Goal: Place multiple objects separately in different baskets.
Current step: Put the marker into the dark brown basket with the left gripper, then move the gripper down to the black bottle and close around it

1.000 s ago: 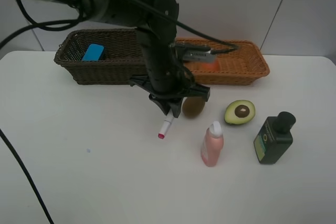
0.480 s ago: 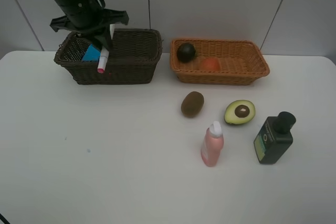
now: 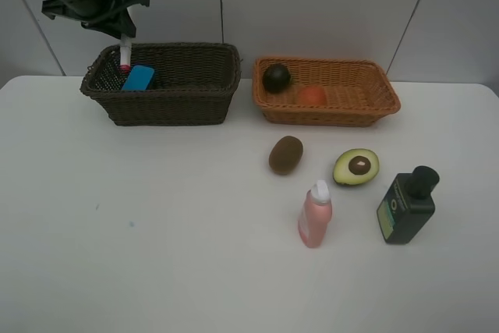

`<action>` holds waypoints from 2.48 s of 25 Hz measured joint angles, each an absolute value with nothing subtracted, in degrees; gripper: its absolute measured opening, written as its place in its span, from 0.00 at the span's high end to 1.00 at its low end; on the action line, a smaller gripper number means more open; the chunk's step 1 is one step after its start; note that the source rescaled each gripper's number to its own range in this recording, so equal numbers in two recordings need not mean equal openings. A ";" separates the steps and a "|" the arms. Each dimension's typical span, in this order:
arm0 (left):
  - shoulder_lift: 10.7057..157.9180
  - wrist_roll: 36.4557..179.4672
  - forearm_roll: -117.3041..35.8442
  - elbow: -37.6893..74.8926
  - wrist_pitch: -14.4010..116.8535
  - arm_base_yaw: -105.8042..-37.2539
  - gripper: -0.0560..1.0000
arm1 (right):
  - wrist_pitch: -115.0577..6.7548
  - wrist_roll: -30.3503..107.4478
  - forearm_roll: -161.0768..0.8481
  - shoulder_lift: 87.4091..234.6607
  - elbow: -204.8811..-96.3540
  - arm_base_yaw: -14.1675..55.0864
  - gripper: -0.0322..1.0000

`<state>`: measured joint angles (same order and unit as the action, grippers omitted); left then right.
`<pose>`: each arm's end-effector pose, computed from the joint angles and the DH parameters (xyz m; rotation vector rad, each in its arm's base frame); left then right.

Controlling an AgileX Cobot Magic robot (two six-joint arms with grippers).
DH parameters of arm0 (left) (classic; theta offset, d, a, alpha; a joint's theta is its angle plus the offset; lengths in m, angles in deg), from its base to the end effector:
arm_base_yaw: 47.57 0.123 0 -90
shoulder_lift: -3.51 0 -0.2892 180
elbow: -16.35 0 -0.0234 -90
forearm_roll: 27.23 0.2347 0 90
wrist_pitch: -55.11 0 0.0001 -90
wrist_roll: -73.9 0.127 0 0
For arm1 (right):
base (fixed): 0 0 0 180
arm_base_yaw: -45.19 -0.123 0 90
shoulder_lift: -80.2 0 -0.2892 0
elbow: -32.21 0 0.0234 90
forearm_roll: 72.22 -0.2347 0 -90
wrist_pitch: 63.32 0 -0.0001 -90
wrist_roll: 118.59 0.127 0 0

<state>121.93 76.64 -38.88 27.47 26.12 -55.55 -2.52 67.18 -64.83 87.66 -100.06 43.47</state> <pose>0.4506 -0.0757 0.2392 0.0577 2.3781 -0.2456 0.0066 -0.0141 0.2588 0.0788 2.0170 -0.0708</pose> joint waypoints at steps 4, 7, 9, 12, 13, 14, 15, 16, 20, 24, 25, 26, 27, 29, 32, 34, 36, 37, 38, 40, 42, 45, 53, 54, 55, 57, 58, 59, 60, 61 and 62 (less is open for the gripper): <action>125.40 77.44 -38.88 27.47 34.78 -55.55 0.95 | -2.52 67.18 -64.83 87.66 -100.06 43.47 0.00; 128.24 77.49 -38.88 27.47 39.02 -55.55 0.95 | -2.52 67.18 -64.83 87.66 -100.06 43.47 0.00; 129.98 77.49 -38.88 27.47 39.71 -55.55 0.95 | -2.52 67.18 -64.83 87.66 -100.06 43.47 0.00; 131.61 78.45 -38.88 27.35 39.60 -55.55 0.90 | -2.52 67.18 -64.83 87.66 -100.06 43.47 0.00; 131.81 78.88 -38.88 27.35 39.56 -55.55 0.82 | -2.52 67.18 -64.83 87.66 -100.06 43.47 0.00; 131.86 79.23 -38.88 27.35 39.21 -55.55 0.70 | -2.52 67.18 -64.83 87.66 -100.06 43.47 0.00; 131.86 79.70 -38.88 27.35 38.93 -55.55 0.55 | -2.52 67.18 -64.83 87.66 -100.06 43.47 0.00; 131.86 80.02 -38.88 27.35 38.80 -55.55 0.42 | -2.52 67.18 -64.83 87.66 -100.06 43.47 0.00; 131.86 80.16 -38.88 27.35 37.11 -55.55 0.12 | -2.52 67.18 -64.83 87.66 -100.06 43.47 0.00; 131.40 80.20 -38.88 27.51 32.12 -55.55 0.09 | -2.52 67.18 -64.83 87.66 -100.06 43.47 0.00; 131.16 80.20 -38.88 27.82 30.35 -55.55 0.09 | -2.52 67.18 -64.83 87.66 -100.06 43.47 0.00; 130.74 80.15 -38.88 28.39 27.58 -55.55 0.09 | -2.52 67.18 -64.83 87.66 -100.06 43.47 0.00; 130.19 79.86 -38.88 29.04 24.36 -55.55 0.09 | -2.52 67.18 -64.83 87.66 -100.06 43.47 0.00; 129.02 78.65 -38.81 31.31 17.49 -55.55 0.09 | -2.52 67.18 -64.83 87.66 -100.06 43.47 0.00; 127.99 75.52 -36.43 35.60 4.90 -55.55 0.09 | -2.52 67.18 -64.83 87.66 -100.06 43.47 0.00; 127.82 72.44 -32.94 37.77 -4.90 -55.55 0.09 | -2.52 67.18 -64.83 87.66 -100.06 43.47 0.00; 127.75 69.81 -28.29 38.67 -11.45 -55.55 0.09 | -2.52 67.18 -64.83 87.66 -100.06 43.47 0.00; 127.56 68.94 -26.05 38.58 -12.72 -55.55 0.09 | -2.52 67.18 -64.83 87.66 -100.06 43.47 0.00; 127.10 68.28 -24.48 38.06 -13.18 -55.48 0.09 | -2.52 67.18 -64.83 87.66 -100.06 43.47 0.00; 125.64 67.69 -23.33 35.67 -13.49 -55.08 0.09 | -2.52 67.18 -64.83 87.66 -100.06 43.47 0.00; 123.45 67.52 -23.27 33.00 -13.54 -54.12 0.09 | -2.52 67.18 -64.83 87.66 -100.06 43.47 0.00; 119.66 67.34 -23.59 28.19 -13.54 -50.96 0.09 | -2.52 67.18 -64.83 87.66 -100.06 43.47 0.00; 103.00 67.58 -27.23 11.97 -13.54 -40.94 0.09 | -2.52 67.18 -64.83 87.66 -100.06 43.47 0.00; 100.54 67.58 -27.23 9.39 -13.54 -40.29 0.09 | -2.52 67.18 -64.83 87.66 -100.06 43.39 0.00; 97.38 67.68 -27.23 6.76 -13.54 -39.97 0.09 | -2.52 67.18 -64.83 87.66 -100.06 42.90 0.00; 90.72 68.41 -27.23 1.72 -13.54 -39.64 0.09 | -2.52 67.18 -64.83 87.66 -100.06 40.95 0.00; 86.68 68.72 -27.96 -1.09 -13.54 -39.58 0.09 | -2.52 67.18 -64.83 87.66 -100.06 40.05 0.00; 82.42 69.44 -28.60 -3.36 -13.54 -39.58 0.09 | -2.52 67.18 -64.83 87.66 -100.06 39.03 0.00; 78.15 70.18 -28.90 -6.03 -13.59 -39.58 0.09 | -2.52 67.18 -64.83 87.66 -100.06 38.17 0.00; 74.52 71.06 -29.15 -8.56 -13.59 -39.58 0.09 | -2.52 67.18 -64.83 87.66 -100.06 37.56 0.00; 69.99 72.04 -29.15 -10.90 -13.59 -39.58 0.09 | -2.52 67.18 -64.83 87.66 -100.06 36.96 0.00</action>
